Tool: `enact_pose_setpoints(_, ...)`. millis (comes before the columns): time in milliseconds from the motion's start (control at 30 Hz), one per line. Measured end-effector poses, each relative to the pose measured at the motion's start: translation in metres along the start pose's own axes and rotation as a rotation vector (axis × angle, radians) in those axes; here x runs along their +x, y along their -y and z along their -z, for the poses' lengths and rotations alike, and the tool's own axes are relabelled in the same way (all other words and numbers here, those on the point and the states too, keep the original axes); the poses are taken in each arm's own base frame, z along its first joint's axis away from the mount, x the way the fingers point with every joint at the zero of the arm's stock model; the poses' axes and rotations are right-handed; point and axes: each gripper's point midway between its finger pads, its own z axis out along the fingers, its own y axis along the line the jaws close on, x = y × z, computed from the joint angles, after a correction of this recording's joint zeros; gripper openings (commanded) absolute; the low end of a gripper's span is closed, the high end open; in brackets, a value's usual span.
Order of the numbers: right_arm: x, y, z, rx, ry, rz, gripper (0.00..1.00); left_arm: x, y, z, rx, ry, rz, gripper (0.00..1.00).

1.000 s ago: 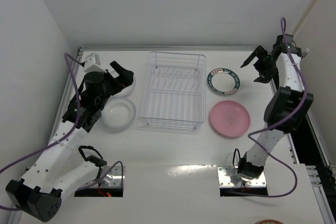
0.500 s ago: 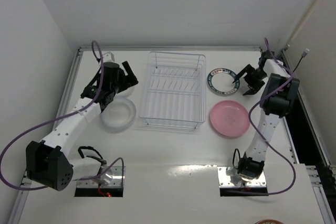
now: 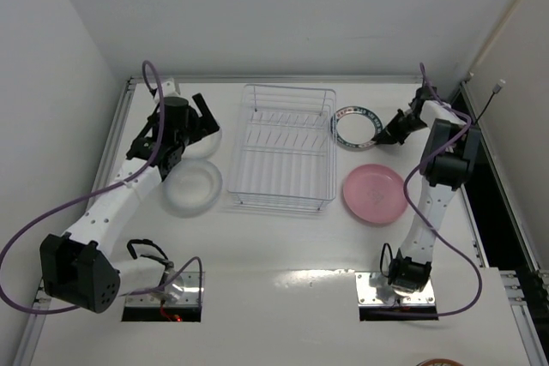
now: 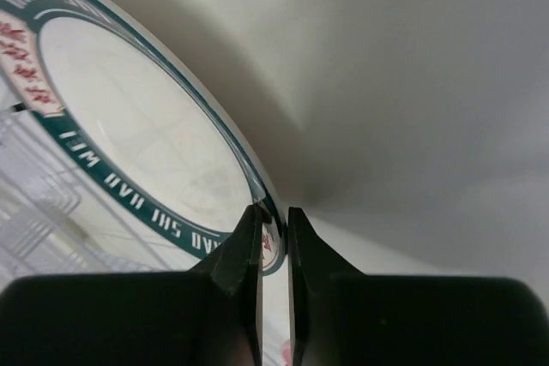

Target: Load the plates into the dish rack

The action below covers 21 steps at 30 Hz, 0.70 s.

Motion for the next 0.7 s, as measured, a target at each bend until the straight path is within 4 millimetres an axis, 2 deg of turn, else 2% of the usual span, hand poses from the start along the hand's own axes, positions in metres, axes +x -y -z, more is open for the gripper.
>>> enact_pose_setpoints(167, 0.0, -0.011, 0.008, -0.034, 0.012, 0.042, 0.0, -0.009, 0.0, 0.006, 0.001, 0.033, 0.006, 1.0)
enact_pose_setpoints(267, 0.005, -0.012, 0.033, 0.008, 0.07, 0.079, 0.0, -0.013, -0.002, 0.01, 0.0, 0.057, 0.013, 1.0)
enact_pose_setpoints(333, 0.014, -0.015, 0.067, 0.048, 0.135, 0.112, 0.0, -0.012, -0.005, 0.013, -0.005, 0.063, 0.02, 1.0)
enact_pose_setpoints(367, 0.016, -0.019, 0.096, 0.075, 0.207, 0.135, 0.0, -0.011, -0.007, 0.013, -0.01, 0.064, 0.024, 1.0)
enact_pose_setpoints(400, 0.016, -0.021, 0.111, 0.09, 0.241, 0.143, 0.0, -0.009, -0.009, 0.014, -0.018, 0.063, 0.027, 1.0)
enact_pose_setpoints(500, 0.017, -0.031, 0.19, 0.148, 0.437, 0.171, 0.0, -0.004, -0.016, 0.013, -0.056, 0.05, 0.04, 1.0)
enact_pose_setpoints(533, 0.016, -0.04, 0.218, 0.141, 0.506, 0.181, 0.0, -0.003, -0.021, 0.012, -0.081, 0.047, 0.044, 1.0)
enact_pose_setpoints(600, 0.014, -0.056, 0.261, 0.115, 0.621, 0.198, 0.0, 0.0, -0.024, 0.01, -0.103, 0.041, 0.05, 1.0)
enact_pose_setpoints(667, 0.015, -0.071, 0.289, 0.084, 0.697, 0.218, 0.0, 0.002, -0.027, 0.004, -0.134, 0.031, 0.054, 1.0)
enact_pose_setpoints(700, 0.018, -0.079, 0.296, 0.071, 0.716, 0.232, 0.0, 0.004, -0.028, 0.0, -0.147, 0.025, 0.058, 1.0)
